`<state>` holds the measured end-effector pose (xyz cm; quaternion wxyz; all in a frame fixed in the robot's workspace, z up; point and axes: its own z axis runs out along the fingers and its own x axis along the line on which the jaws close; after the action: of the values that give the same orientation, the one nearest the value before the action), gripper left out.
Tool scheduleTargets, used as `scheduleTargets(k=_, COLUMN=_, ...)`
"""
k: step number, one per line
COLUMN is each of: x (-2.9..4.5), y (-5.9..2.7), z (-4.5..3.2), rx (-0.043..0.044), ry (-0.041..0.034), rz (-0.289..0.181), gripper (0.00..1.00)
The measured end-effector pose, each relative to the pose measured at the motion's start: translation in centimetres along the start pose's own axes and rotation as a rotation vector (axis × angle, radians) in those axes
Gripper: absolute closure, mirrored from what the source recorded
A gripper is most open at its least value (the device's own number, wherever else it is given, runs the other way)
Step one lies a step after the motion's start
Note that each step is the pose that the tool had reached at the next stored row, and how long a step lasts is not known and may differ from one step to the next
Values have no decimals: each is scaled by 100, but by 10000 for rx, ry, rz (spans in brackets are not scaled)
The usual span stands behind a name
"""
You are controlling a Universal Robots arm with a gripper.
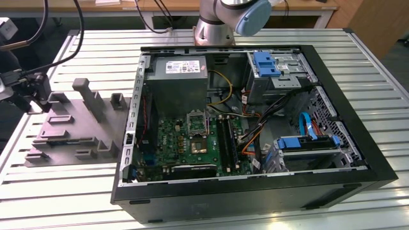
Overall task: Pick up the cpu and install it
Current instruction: 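Pick up the cpu and move it towards the insertion slot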
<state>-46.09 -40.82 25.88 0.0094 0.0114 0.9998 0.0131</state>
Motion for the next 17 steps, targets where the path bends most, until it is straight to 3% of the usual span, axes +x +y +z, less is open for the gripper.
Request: scheduleTargets(k=17, x=-1, y=0, z=-16, rx=-1, ry=-17, rz=0, gripper=53)
